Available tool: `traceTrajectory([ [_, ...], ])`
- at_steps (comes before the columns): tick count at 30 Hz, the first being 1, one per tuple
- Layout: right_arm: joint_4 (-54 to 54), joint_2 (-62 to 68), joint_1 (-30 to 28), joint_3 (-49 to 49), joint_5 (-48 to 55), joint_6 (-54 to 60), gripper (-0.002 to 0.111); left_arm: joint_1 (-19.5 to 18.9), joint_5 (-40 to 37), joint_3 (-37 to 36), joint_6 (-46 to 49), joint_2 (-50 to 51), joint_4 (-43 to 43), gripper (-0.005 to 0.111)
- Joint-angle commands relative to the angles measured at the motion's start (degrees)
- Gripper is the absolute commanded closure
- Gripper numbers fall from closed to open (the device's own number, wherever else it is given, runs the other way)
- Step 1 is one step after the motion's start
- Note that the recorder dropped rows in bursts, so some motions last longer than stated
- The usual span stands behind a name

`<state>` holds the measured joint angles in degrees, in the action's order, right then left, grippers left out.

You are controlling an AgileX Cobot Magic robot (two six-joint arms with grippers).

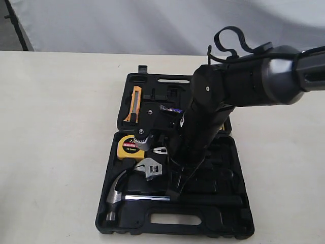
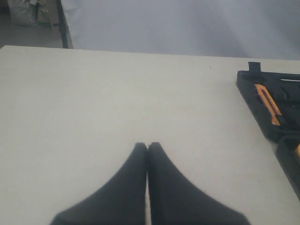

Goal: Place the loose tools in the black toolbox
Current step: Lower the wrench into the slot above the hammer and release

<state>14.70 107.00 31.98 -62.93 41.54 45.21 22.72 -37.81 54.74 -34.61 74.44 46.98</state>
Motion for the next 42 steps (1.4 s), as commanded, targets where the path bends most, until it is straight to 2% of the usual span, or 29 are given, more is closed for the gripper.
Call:
traceTrajectory([
  [1,0.26,0.68,-0.40,0.35,-0.56,0.65,0.108,-0.19,0.97,-0.53,-0.59,-0.46,-0.78,0.105],
  [4,0.26,0.68,-0.40,0.35,-0.68,0.65,0.101,-0.19,0.97,-0.53,-0.59,-0.46,-0.78,0.105],
  [9,0.02,0.68,-0.40,0.35,-0.68,0.65,0.071,-0.19,0.97,-0.53,-0.59,-0.46,-0.78,0.105],
  [11,-0.70,0.68,-0.40,0.35,-0.79,0.65,0.062,-0.19,0.97,-0.53,-0.59,-0.46,-0.78,0.105],
  [14,-0.80,-0.37,-0.40,-0.05,-1.03,0.48,0.057,-0.19,0.97,-0.53,-0.59,-0.46,-0.78,0.105],
  [18,-0.80,-3.48,-0.40,-3.33,1.63,-2.78,0.060,-0.19,0.97,-0.53,-0.59,-0.46,-0.78,0.105],
  [20,-0.80,-5.07,-0.40,-5.42,4.22,-5.16,0.073,-0.19,0.97,-0.53,-0.59,-0.46,-0.78,0.105],
  [23,-0.80,-6.04,-0.40,-7.48,8.54,-9.62,0.109,-0.19,0.97,-0.53,-0.59,-0.46,-0.78,0.105],
  [35,-1.26,-0.63,-0.55,-5.36,21.12,-15.67,0.108,-0.19,0.97,-0.53,-0.59,-0.46,-0.78,0.105],
  [42,-8.14,0.17,-0.55,-3.60,24.87,-19.45,0.108,-0.19,0.97,-0.53,-0.59,-0.46,-0.78,0.105],
])
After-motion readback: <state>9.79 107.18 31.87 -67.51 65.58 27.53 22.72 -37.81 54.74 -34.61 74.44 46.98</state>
